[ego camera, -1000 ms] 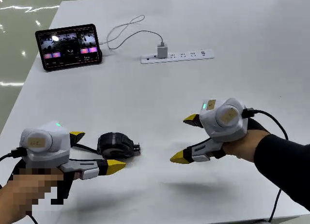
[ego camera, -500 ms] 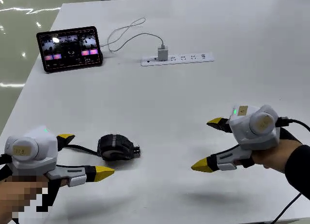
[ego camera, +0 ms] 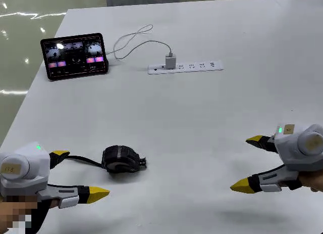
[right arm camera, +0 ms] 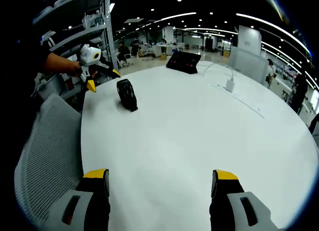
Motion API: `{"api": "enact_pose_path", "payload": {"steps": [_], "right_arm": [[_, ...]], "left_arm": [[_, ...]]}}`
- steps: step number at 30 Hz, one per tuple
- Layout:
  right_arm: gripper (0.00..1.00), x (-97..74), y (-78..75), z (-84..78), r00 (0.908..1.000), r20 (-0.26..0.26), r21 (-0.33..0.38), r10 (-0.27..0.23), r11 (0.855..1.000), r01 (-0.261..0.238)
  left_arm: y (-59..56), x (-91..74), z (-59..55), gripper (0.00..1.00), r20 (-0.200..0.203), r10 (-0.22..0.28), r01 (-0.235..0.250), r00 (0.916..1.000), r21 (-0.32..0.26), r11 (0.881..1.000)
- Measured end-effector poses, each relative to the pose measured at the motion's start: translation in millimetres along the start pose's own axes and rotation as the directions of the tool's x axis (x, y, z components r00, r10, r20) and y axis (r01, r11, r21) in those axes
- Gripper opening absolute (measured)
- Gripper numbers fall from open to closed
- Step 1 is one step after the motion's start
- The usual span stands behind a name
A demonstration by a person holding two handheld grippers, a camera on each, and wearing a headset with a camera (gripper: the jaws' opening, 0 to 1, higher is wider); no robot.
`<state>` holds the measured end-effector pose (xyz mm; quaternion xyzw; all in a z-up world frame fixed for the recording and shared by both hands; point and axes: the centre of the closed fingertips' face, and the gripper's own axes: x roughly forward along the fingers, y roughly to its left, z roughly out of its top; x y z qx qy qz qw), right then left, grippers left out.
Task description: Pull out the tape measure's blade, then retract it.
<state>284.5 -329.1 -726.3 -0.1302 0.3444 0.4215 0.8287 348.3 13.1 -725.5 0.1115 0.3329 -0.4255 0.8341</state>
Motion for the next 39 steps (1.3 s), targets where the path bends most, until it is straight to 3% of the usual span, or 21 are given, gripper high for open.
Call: {"api": "enact_pose_path", "payload": {"steps": [11, 20, 32, 39], "right_arm": [[0.99, -21.2, -14.0, -30.1, 0.9989, -0.024, 0.021, -0.041, 0.999, 0.041], [0.99, -37.9, -22.2, -39.8, 0.9961, -0.030, 0.021, -0.083, 0.996, 0.084], [0.99, -41.8, -20.2, -51.1, 0.9950, -0.051, 0.009, -0.085, 0.996, 0.086], [0.99, -44.0, -21.5, -49.9, 0.9948, -0.047, 0.012, -0.090, 0.996, 0.091]], "left_arm": [[4.3, -13.0, -9.1, 0.99, -0.018, 0.000, 0.000, 0.9998, -0.009, 1.000], [4.7, -13.7, -13.8, 0.99, -0.020, 0.005, -0.005, 0.9998, -0.011, 1.000], [1.4, -17.2, -14.1, 0.99, -0.024, -0.011, 0.010, 0.9997, -0.035, 0.999], [3.8, -19.6, -14.2, 0.99, -0.023, -0.004, 0.003, 0.9997, -0.039, 0.999]]}}
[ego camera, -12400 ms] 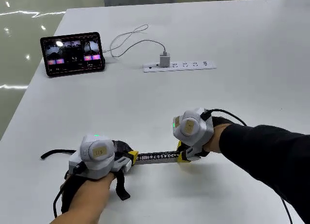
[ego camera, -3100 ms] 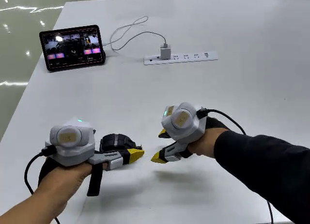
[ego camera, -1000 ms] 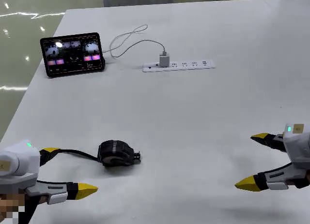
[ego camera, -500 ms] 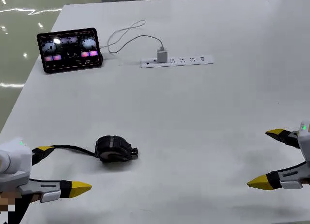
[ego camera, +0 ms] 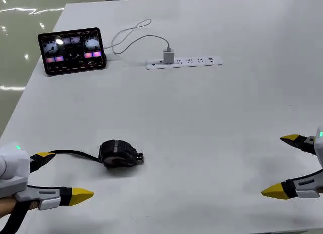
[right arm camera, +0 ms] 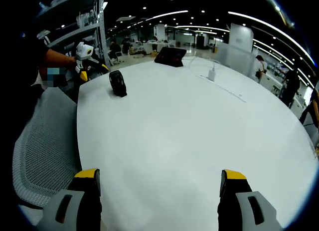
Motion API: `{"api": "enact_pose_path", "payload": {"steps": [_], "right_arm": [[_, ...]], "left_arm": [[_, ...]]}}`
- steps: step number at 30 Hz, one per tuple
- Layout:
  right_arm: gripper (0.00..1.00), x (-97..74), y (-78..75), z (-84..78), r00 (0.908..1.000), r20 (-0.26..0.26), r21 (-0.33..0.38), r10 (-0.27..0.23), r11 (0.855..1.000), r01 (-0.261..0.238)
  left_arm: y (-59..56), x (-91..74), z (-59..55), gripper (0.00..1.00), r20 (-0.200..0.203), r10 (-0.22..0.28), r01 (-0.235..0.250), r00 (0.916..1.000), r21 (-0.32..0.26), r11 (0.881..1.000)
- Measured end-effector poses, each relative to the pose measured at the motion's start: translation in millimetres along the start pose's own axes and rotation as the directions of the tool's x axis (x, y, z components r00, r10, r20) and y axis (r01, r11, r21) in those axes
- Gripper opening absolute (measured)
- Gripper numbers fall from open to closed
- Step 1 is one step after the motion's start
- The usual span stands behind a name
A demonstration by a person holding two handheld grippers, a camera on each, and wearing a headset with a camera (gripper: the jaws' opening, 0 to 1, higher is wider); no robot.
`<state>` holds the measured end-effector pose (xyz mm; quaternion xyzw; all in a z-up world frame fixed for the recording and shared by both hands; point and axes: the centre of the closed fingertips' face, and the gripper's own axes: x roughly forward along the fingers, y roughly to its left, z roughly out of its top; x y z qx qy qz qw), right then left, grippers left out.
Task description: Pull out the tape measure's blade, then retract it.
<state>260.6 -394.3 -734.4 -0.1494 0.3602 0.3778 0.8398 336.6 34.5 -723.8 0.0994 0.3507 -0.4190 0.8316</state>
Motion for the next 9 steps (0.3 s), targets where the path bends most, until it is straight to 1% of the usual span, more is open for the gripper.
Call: {"api": "enact_pose_path", "payload": {"steps": [9], "right_arm": [[0.99, 0.5, -0.7, -1.5, 1.0000, -0.006, -0.006, 0.001, 1.000, -0.001]], "left_arm": [[1.8, -2.2, 3.9, 0.99, 0.010, 0.004, -0.004, 0.9999, 0.003, 1.000]]}}
